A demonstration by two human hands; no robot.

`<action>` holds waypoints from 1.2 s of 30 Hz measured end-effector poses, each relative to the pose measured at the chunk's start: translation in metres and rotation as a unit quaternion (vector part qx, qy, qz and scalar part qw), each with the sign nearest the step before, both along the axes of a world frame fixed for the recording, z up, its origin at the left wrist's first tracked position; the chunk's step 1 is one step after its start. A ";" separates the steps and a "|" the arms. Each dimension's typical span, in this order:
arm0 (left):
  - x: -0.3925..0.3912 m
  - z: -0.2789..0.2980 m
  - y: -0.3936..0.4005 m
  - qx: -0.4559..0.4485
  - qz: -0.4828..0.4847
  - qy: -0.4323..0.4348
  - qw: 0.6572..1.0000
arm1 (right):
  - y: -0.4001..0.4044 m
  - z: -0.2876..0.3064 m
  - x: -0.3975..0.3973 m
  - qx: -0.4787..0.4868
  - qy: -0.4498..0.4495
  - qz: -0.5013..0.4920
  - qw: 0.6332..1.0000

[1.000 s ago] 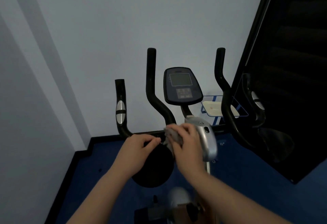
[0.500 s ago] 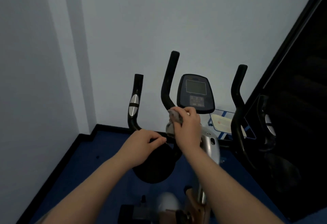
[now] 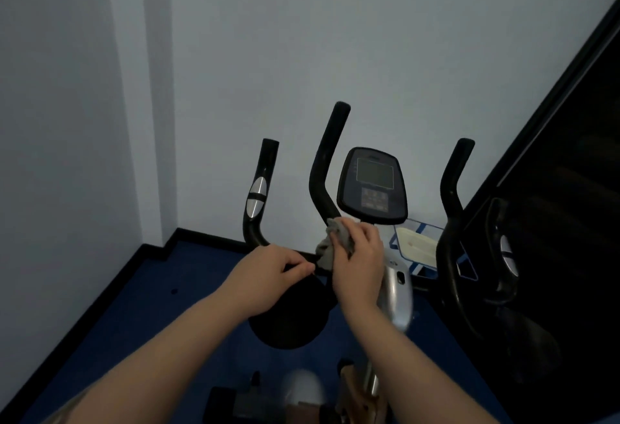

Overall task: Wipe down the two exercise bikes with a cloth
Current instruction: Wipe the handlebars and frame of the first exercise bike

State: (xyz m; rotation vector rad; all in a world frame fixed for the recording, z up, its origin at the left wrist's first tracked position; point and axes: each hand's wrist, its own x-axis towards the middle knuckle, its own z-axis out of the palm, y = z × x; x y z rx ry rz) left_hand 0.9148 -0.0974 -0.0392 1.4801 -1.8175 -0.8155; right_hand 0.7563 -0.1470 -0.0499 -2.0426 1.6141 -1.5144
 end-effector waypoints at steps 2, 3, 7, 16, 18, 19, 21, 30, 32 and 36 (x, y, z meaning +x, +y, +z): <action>0.000 0.000 0.000 0.000 0.001 -0.002 1.000 | -0.022 0.014 -0.001 0.027 0.032 0.013 0.999; 0.000 0.001 -0.001 0.000 0.001 -0.001 1.000 | -0.032 0.022 0.001 0.046 0.038 0.012 0.998; 0.000 0.002 -0.001 -0.003 -0.004 0.008 1.000 | -0.025 0.017 0.010 0.047 -0.017 -0.008 0.999; 0.002 0.000 -0.004 -0.009 -0.012 0.015 1.000 | -0.013 0.023 -0.006 0.092 -0.040 0.042 0.994; 0.002 -0.002 -0.004 -0.010 -0.016 0.022 1.000 | 0.020 0.001 -0.005 0.075 -0.088 0.031 0.993; 0.002 -0.002 -0.004 -0.008 -0.019 0.027 0.999 | 0.039 -0.010 -0.006 0.070 -0.111 0.028 0.991; 0.002 -0.003 -0.006 0.000 -0.022 0.038 0.999 | 0.057 -0.023 -0.009 0.069 -0.158 0.038 0.984; 0.002 -0.001 -0.004 0.005 -0.019 0.037 0.999 | 0.080 -0.032 -0.004 0.044 -0.124 0.026 0.991; 0.001 -0.001 -0.003 0.001 -0.018 0.037 0.999 | 0.074 -0.030 -0.012 0.040 -0.094 0.052 0.993; 0.000 0.002 -0.003 -0.006 -0.015 0.025 1.000 | 0.048 -0.012 -0.016 0.066 -0.098 0.044 0.992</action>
